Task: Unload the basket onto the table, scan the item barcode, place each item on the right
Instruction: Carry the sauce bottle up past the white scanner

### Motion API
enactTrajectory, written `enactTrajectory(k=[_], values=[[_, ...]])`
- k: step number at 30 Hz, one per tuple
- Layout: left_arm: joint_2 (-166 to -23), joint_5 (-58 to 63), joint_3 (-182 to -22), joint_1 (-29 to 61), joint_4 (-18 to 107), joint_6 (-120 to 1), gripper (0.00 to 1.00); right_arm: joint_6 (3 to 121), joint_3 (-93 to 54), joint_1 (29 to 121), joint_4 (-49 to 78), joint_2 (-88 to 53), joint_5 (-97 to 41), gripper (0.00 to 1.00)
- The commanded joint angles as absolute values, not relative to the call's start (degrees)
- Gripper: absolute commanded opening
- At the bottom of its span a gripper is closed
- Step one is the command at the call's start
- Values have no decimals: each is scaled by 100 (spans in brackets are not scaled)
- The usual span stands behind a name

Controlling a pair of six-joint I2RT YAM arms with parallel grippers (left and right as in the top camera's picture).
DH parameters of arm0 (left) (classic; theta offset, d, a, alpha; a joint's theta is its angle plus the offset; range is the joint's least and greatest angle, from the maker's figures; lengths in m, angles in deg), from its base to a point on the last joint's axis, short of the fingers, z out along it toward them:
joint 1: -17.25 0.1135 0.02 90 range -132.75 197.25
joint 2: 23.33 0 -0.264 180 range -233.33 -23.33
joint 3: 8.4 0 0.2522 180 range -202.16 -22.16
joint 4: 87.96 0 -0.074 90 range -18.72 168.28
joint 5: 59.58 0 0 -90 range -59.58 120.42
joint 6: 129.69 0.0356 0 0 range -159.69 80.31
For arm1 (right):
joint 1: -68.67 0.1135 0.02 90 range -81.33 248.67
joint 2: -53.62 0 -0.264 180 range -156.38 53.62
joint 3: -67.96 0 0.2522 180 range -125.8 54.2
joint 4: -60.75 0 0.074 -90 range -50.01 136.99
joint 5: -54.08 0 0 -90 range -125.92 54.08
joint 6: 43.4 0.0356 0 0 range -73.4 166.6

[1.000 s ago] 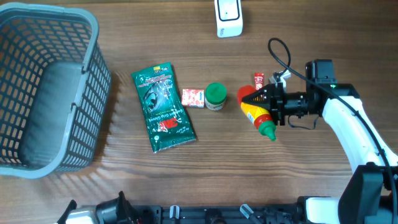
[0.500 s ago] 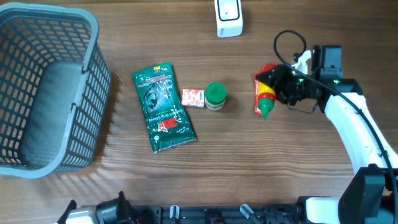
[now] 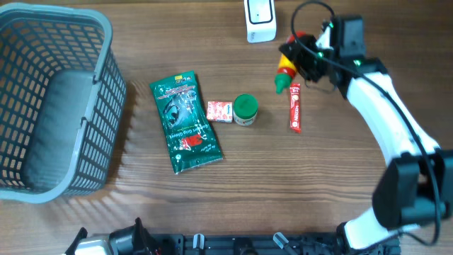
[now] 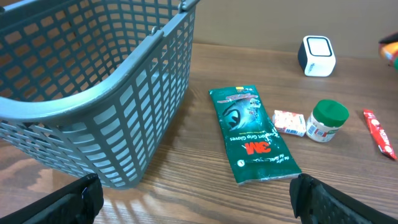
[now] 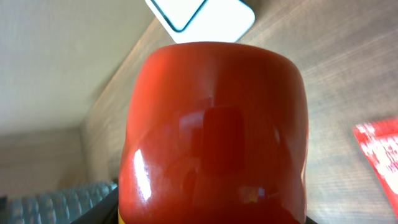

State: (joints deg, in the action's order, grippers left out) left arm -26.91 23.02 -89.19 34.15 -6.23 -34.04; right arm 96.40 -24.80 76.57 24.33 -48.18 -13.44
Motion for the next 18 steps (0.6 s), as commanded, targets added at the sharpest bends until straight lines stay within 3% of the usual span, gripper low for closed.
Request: enactTrajectory(k=[1,11,18], values=[[-2654,2232,-8912,3435,-619,-3417,100,9830,-3453,7729,2490,-5631,-1799,43],[-2654,2232,-8912,3435,-619,-3417,100,10055,-6019,8164,2606,-7843,-3003,43],[-2654,2232,-8912,3437,-619,-3417,100,10075,-6097,8446,3432,-8164,-4376,41]])
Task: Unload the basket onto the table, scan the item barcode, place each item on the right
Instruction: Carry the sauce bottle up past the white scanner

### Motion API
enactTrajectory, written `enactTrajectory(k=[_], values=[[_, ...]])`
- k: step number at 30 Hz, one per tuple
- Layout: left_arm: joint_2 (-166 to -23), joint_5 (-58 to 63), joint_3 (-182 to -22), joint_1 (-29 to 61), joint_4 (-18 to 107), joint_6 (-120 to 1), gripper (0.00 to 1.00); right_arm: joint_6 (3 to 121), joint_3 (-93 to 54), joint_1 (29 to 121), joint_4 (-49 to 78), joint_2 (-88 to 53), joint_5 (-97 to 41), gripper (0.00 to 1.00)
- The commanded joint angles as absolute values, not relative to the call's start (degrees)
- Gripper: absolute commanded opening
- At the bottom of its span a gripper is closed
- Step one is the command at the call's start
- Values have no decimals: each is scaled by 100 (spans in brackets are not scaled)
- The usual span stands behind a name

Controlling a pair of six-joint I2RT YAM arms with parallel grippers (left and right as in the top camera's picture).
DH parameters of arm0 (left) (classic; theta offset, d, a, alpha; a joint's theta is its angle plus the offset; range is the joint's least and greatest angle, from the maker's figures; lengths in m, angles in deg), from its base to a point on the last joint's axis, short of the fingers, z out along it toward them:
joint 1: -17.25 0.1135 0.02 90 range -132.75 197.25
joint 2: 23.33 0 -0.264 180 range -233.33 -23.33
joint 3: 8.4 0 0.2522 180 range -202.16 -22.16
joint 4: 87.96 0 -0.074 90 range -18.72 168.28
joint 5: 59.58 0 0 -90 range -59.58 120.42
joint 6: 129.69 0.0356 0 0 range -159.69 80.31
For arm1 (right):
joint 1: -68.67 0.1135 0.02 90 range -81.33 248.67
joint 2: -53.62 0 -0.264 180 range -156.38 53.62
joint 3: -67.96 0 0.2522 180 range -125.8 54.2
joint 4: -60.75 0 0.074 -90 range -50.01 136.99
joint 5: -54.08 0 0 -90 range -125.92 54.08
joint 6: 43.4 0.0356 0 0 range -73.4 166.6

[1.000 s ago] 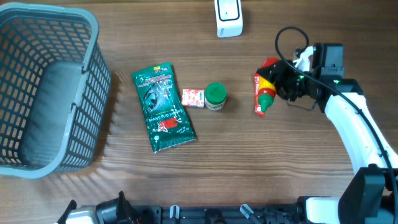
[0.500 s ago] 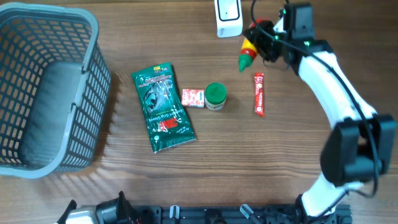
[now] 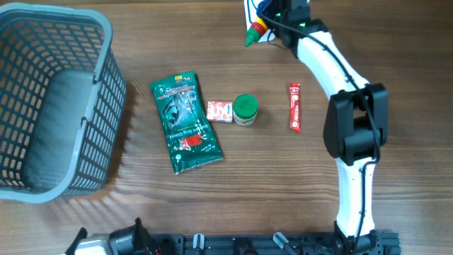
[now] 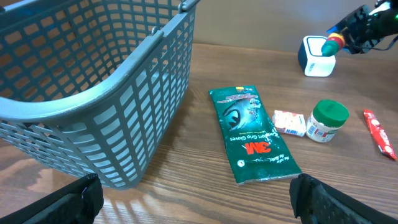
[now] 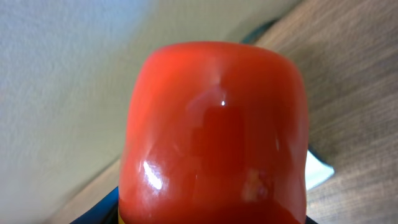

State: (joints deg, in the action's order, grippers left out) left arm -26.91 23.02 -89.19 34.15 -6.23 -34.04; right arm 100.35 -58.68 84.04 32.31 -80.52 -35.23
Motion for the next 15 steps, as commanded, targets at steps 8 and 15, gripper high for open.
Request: enactTrajectory(k=[8,15], values=[[-2654,2232,-8912,3435,-619,-3417,100,9906,-6097,8446,3696,-8197,-4634,42],[-2654,2232,-8912,3435,-619,-3417,100,9605,-6099,8433,3476,-8157,-4618,45]])
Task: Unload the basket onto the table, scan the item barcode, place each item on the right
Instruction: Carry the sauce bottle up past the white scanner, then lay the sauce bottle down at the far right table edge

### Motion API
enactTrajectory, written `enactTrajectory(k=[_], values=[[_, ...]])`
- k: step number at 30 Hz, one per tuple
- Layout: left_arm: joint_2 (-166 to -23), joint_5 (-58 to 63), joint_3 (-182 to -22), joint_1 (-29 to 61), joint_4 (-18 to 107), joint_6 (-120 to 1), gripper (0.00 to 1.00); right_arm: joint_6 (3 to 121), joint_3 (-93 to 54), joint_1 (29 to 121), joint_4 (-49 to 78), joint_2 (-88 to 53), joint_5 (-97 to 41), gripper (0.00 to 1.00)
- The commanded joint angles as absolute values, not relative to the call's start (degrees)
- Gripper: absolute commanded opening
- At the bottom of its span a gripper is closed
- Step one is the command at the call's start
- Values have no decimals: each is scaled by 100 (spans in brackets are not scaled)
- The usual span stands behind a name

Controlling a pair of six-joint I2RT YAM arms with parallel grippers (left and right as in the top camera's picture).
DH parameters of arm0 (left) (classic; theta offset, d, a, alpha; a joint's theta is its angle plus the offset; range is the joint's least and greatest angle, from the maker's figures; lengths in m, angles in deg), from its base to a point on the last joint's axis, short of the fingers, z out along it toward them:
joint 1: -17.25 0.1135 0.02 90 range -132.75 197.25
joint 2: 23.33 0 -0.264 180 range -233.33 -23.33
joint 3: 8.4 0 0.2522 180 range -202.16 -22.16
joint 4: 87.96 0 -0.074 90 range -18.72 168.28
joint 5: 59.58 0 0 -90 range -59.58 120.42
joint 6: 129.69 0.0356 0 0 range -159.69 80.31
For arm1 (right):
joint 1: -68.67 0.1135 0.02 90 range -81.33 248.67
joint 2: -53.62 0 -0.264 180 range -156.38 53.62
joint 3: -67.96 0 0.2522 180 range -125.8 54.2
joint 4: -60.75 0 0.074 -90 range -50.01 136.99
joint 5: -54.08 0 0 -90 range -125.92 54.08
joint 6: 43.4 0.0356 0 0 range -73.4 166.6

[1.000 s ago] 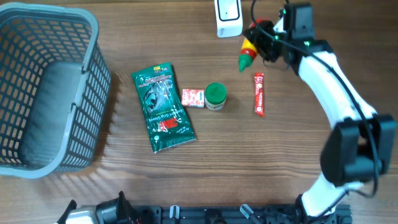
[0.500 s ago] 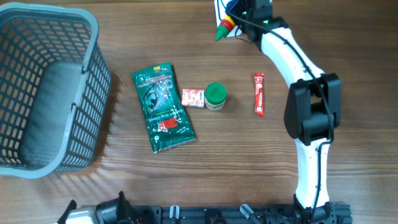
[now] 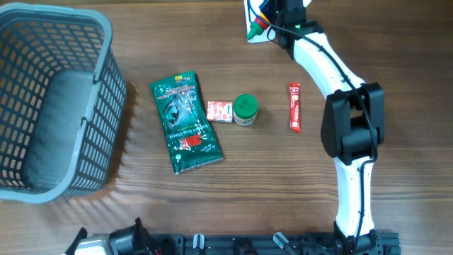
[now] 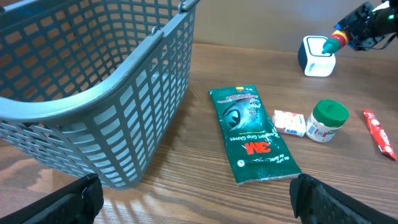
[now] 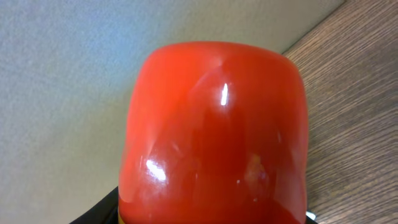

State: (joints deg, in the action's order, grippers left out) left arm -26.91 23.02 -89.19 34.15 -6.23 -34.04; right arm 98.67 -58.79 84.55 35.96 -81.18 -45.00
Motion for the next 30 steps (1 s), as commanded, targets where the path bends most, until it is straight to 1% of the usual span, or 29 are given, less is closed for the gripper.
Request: enactTrajectory(k=[1,6,9,13,15,18,20,21,26,29,30], values=[[-2654,2232,-8912,3435,-619,-3417,100,9572,-6117,8404,3336,-8122,-4546,45],[-2654,2232,-8912,3435,-619,-3417,100,9222,-6521,7897,2072,-7797,-4384,43],[-2654,2232,-8912,3435,-619,-3417,100,8984,-6663,7264,1233,-7569,-4408,42],[-2654,2232,-8912,3437,-619,-3417,100,8807,-6657,6147,610,-7521,-4546,42],[-2654,2232,-8912,3435,-619,-3417,100,8783,-6620,5668,492,-7539,-4802,42],[-2654,2232,-8912,3435,-619,-3417,100,8254,-6528,4853,636,-7622,-4905,43],[-2654,2232,-8912,3435,-619,-3417,100,8219,-6528,4453,660,-7768,-5165,43],[-2654,2232,-8912,3435,-619,-3417,100,8212,-6528,4239,667,-7886,-5311,45],[-2654,2232,-8912,3435,-619,-3417,100,8090,-6528,3471,518,-8387,-5350,48],[-2654,2232,-8912,3435,-619,-3417,100,8086,-6528,3211,444,-8494,-5350,53],[-2654,2232,-8912,3435,-619,-3417,100,8088,-6528,3146,427,-8494,-5344,57]])
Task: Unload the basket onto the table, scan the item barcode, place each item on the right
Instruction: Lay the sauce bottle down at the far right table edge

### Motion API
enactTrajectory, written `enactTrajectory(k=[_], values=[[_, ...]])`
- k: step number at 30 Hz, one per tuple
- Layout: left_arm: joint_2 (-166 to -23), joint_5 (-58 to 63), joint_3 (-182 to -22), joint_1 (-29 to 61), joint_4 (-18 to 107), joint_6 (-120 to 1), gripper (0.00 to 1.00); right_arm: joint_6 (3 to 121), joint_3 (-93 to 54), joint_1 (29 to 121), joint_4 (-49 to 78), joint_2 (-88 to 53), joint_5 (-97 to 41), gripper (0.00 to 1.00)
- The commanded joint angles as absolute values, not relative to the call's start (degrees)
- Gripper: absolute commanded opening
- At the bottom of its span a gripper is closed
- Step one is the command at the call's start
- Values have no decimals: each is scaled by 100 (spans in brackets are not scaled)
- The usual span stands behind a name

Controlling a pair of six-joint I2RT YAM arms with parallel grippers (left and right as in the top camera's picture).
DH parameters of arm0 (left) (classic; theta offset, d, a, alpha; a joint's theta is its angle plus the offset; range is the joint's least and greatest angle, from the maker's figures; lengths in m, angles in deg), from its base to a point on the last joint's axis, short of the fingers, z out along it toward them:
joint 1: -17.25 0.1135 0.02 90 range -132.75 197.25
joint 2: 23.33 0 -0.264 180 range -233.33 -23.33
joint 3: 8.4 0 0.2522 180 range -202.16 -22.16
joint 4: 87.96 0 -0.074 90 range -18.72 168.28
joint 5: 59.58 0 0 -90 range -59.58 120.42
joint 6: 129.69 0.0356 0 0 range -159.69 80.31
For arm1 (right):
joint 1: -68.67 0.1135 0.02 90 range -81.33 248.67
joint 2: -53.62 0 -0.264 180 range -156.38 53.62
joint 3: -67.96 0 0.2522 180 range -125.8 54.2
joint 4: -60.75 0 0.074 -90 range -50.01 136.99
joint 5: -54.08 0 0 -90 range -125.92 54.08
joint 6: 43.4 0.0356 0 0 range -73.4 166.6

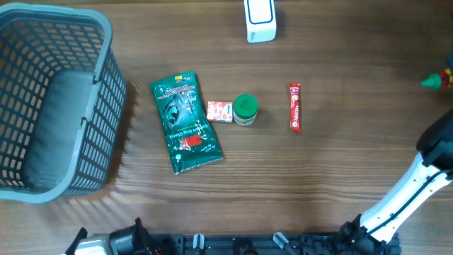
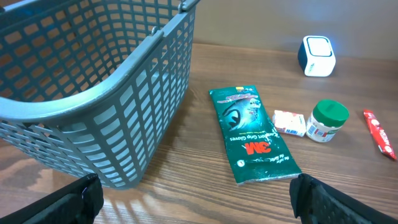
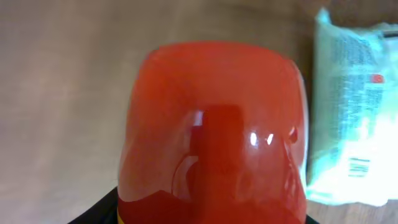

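A red sauce bottle [image 3: 211, 130] fills the right wrist view, with my right gripper [image 3: 211, 214] shut on it; only dark finger edges show at the bottom corners. In the overhead view its green cap [image 1: 429, 82] pokes in at the far right edge, well away from the white scanner [image 1: 260, 21] at the top centre. The scanner [image 2: 318, 56] also stands upright in the left wrist view. My left gripper [image 2: 199, 200] hangs open low over the table's near side, nothing between its fingers.
A grey basket [image 1: 49, 106] stands at the left. Mid-table lie a green 3M glove pack [image 1: 185, 122], a small red-and-white box [image 1: 219, 110], a green-lidded jar [image 1: 245, 108] and a red stick packet [image 1: 295, 106]. A pale wrapped pack [image 3: 354, 112] shows beyond the bottle.
My right gripper, still shut on the bottle, has moved from in front of the scanner to the far right edge of the overhead view. The left arm and the table items are unchanged.
The right gripper first held the bottle above the red stick packet, right of the scanner. It then held the bottle's cap end at the scanner for two moments. Now the bottle is off at the right edge, still held.
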State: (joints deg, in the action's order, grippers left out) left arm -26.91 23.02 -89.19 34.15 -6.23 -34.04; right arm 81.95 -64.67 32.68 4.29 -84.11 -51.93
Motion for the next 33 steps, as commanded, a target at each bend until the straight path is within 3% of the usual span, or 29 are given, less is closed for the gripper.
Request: enactTrajectory(k=[1,4,6,12,16,26,33], values=[[-2654,2232,-8912,3435,-619,-3417,100,8079,-6530,3091,418,-8494,-5346,64],[-2654,2232,-8912,3435,-619,-3417,100,7773,-6532,3032,271,-8492,-5383,82],[-2654,2232,-8912,3435,-619,-3417,100,7762,-6565,3034,5,-8472,-5628,100],[-2654,2232,-8912,3435,-619,-3417,100,8029,-6687,3052,-708,-7773,-5652,100],[-2654,2230,-8912,3435,-619,-3417,100,8494,-6687,3139,-1132,-6846,-4926,100],[-2654,2232,-8912,3435,-619,-3417,100,8923,-6687,4287,-2509,-5080,-4332,100],[-2654,2230,-8912,3435,-619,-3417,100,8916,-6685,4538,-3818,-3591,-3875,100]])
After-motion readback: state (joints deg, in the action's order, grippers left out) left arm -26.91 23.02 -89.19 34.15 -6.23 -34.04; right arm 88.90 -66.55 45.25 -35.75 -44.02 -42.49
